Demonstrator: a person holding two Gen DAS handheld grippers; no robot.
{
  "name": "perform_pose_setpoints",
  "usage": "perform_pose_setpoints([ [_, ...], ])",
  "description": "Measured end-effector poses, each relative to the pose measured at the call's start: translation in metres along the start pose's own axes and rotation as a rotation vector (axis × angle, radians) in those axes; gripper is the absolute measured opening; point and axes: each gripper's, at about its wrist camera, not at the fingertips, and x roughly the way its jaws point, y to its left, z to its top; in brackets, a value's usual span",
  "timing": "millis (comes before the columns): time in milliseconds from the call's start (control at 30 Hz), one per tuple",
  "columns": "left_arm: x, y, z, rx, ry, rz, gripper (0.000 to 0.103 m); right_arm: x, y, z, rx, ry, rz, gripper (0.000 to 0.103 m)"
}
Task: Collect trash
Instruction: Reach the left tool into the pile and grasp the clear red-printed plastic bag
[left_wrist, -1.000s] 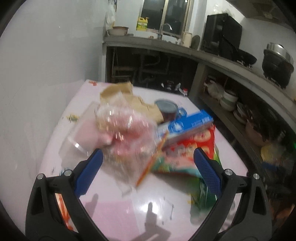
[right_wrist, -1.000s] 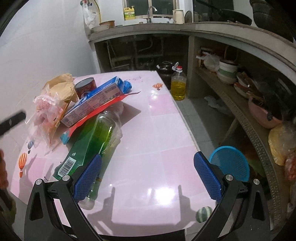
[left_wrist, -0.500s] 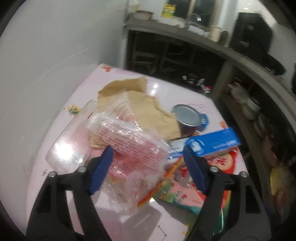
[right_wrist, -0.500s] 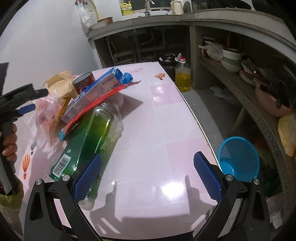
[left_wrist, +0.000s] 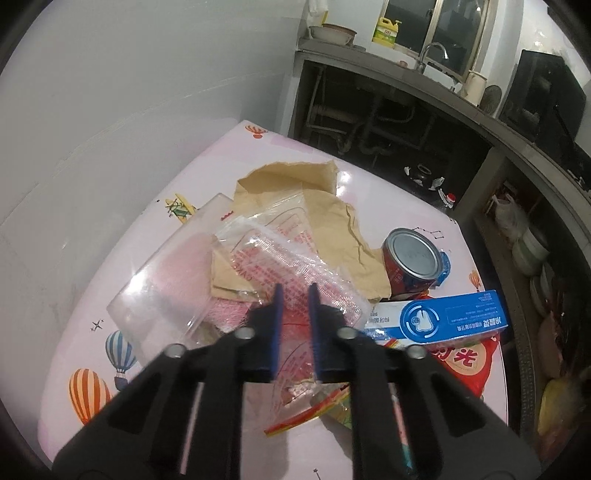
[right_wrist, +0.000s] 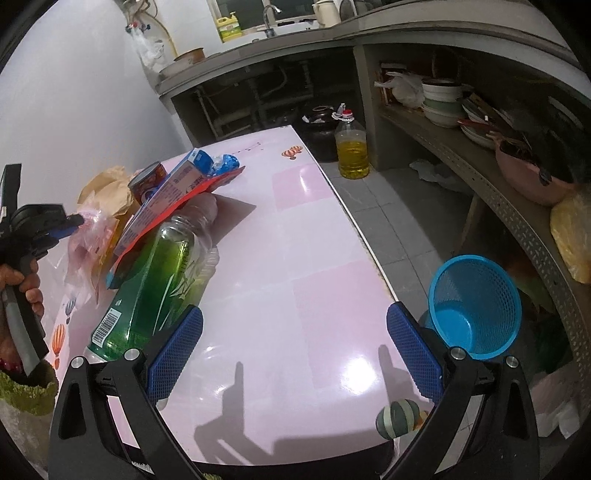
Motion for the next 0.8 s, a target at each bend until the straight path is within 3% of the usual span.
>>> perform_pose_setpoints([
  [133, -0.017, 0.008, -0.006, -0.024, -0.039, -0.045, 0.0, -0.005, 0.001, -0.001, -0.004, -0.007, 0.001, 0.097],
  [233, -0.022, 0.013, -0.009, -0.051, -0.022, -0.096, 0.0, -0.007, 0.003, -0.001, -0.012, -0.014, -0.003, 0.097],
  [267, -0.022, 0.016, -0.009, -0.068, -0.014, -0.115, 0.008, -0.008, 0.004, -0.001, -0.013, -0.016, -0.003, 0.097],
  [300, -0.022, 0.019, -0.008, -0.098, 0.002, -0.129, 0.035, -0.008, 0.005, -0.001, -0.013, -0.016, -0.001, 0.097],
  [333, -0.021, 0.021, -0.007, -0.124, 0.01, -0.129, 0.052, -0.008, 0.007, -0.001, -0.013, -0.016, 0.001, 0.097],
  [367, -0.02, 0.024, -0.006, -0.162, 0.012, -0.13, 0.076, -0.008, 0.008, -0.001, -0.014, -0.016, 0.004, 0.097],
  [400, -0.02, 0.028, -0.003, -0.218, 0.01, -0.129, 0.08, -0.009, 0.009, -0.002, -0.017, -0.018, 0.007, 0.097],
  [567, 0.002, 0.025, 0.008, -0.298, 0.095, -0.101, 0.083, -0.013, 0.011, -0.003, -0.025, -0.024, 0.017, 0.097],
  [667, 0.009, 0.019, 0.006, -0.293, 0.081, -0.054, 0.082, -0.013, 0.009, -0.006, -0.016, -0.019, 0.017, 0.097],
  [800, 0.016, 0.011, 0.003, -0.269, 0.044, 0.009, 0.062, -0.014, 0.006, -0.007, -0.006, -0.016, 0.02, 0.097],
])
